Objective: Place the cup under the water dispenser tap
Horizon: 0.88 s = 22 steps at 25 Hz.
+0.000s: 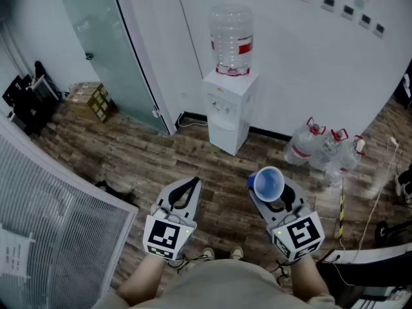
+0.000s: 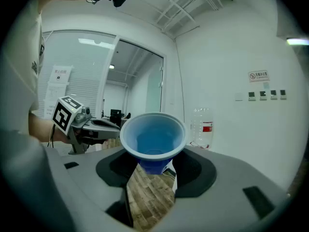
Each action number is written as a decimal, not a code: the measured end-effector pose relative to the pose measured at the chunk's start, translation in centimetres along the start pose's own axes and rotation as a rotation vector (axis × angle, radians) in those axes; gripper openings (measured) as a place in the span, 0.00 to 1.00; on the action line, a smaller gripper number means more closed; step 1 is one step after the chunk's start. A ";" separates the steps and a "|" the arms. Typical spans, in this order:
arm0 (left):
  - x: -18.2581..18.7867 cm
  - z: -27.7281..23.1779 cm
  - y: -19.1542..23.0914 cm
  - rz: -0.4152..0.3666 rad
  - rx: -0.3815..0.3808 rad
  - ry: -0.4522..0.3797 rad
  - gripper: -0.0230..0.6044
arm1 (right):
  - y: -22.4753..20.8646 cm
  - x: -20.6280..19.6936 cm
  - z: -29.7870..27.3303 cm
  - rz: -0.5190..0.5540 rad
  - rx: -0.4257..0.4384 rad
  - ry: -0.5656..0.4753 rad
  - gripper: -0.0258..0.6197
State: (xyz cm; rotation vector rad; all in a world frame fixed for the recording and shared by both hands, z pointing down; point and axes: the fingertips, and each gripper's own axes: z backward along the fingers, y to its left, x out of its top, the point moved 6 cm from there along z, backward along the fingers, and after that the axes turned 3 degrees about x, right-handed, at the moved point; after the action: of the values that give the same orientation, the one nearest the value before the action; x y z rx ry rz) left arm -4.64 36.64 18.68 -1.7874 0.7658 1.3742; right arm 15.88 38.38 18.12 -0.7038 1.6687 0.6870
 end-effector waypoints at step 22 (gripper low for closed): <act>0.7 -2.8 -5.5 -0.036 0.046 0.062 0.05 | -5.2 -2.4 3.4 -0.031 0.078 -0.019 0.40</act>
State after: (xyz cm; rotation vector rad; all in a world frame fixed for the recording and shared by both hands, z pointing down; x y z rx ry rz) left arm 1.47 37.25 19.46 -1.8059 0.7884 1.2736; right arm 22.40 37.80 19.39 -0.6647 1.6547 0.6018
